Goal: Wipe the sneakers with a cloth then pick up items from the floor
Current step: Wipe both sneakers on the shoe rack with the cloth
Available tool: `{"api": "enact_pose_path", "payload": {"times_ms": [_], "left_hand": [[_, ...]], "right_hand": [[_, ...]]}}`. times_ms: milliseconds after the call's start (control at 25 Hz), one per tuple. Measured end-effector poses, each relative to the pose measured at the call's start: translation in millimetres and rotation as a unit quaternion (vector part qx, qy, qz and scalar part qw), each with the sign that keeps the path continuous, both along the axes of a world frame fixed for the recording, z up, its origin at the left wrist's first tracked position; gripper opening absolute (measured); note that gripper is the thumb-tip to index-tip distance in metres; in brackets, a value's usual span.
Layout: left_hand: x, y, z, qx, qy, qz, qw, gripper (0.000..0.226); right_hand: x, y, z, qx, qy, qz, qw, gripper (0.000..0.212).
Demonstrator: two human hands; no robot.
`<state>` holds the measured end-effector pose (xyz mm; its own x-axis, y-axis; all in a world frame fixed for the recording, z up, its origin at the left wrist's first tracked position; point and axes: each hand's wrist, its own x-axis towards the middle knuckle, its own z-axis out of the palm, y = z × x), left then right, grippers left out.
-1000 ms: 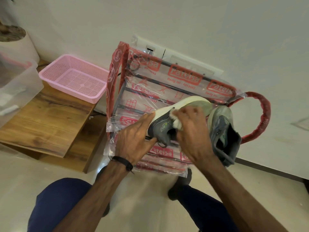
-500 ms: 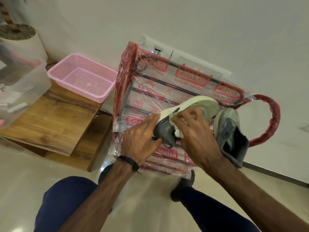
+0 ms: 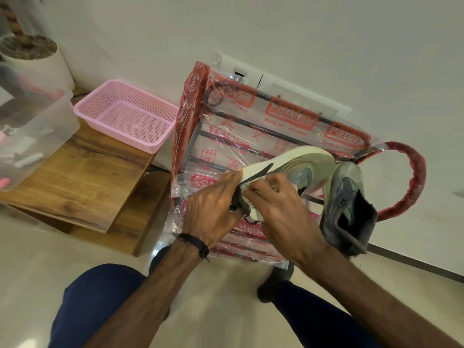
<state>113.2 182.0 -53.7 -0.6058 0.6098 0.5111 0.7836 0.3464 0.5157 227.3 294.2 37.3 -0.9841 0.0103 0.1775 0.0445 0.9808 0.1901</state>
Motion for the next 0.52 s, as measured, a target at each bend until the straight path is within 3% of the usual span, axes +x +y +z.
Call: {"api": "enact_pose_path", "payload": {"times_ms": [120, 320, 520], "left_hand": [[0.1, -1.0, 2.2, -0.009, -0.006, -0.007, 1.000, 0.076], [0.2, -2.0, 1.8, -0.018, -0.025, -0.011, 0.999, 0.082], [-1.3, 0.1, 0.9, -0.013, -0.113, 0.007, 0.994, 0.077]], "right_hand": [[-8.3, -12.9, 1.1, 0.019, -0.014, -0.015, 1.000, 0.034], [-8.5, -12.1, 0.7, 0.028, -0.050, 0.038, 0.998, 0.044], [-11.3, 22.0, 2.0, -0.053, 0.010, -0.065, 0.996, 0.055]]}}
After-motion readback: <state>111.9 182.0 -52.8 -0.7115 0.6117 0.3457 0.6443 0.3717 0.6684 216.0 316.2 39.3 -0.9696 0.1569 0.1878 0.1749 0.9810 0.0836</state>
